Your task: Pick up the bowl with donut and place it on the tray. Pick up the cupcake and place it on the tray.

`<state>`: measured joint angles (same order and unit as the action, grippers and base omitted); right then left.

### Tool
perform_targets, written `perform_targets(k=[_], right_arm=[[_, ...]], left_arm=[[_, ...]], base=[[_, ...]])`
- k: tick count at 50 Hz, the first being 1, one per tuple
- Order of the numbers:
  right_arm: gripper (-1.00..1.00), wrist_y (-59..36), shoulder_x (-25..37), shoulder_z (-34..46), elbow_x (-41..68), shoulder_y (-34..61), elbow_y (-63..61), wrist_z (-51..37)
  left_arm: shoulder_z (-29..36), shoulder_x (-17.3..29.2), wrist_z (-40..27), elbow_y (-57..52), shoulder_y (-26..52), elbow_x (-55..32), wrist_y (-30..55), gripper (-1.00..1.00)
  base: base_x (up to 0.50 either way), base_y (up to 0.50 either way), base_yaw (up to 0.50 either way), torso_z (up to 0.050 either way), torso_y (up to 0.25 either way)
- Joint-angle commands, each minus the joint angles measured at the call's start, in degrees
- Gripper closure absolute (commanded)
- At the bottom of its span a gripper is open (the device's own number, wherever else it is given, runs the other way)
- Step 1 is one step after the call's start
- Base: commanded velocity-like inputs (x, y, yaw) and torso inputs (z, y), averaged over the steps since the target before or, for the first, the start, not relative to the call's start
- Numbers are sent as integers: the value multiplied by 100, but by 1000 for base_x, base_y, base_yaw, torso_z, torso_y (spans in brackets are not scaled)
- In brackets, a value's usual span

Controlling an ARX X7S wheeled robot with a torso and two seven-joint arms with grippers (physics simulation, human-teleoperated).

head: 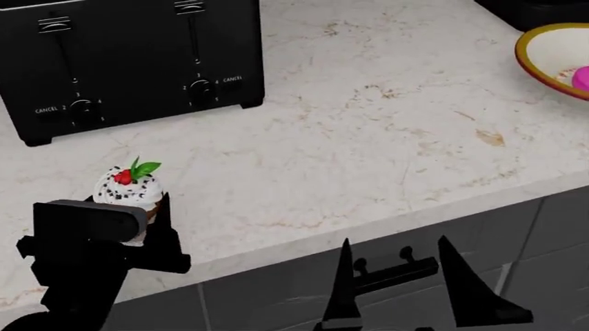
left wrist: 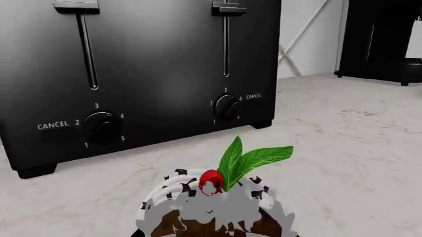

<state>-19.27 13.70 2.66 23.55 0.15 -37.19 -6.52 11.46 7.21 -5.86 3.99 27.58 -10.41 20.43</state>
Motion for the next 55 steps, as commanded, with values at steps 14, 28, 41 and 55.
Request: perform_targets(k=[14, 28, 41, 55], right_arm=[[-100, -870, 234, -266, 717, 378, -585, -459], [-100, -906, 393, -316, 933, 390, -913, -482], [-100, -806, 452, -221, 909, 282, -1013, -499], [-100, -836, 529, -198, 997, 293, -1068, -587]], left_arm=[[691, 627, -864, -4306, -933, 510, 2494, 100], [868, 757, -1104, -4689, -1002, 756, 2651, 100], [875, 823, -1135, -4468, -1206, 736, 2276, 100], [887, 840, -1151, -4461, -1224, 696, 2230, 100]], base=[[0, 0, 0, -1, 0], [-132, -370, 0, 0, 0], [-168, -471, 0, 0, 0], [-146, -479, 0, 0, 0]])
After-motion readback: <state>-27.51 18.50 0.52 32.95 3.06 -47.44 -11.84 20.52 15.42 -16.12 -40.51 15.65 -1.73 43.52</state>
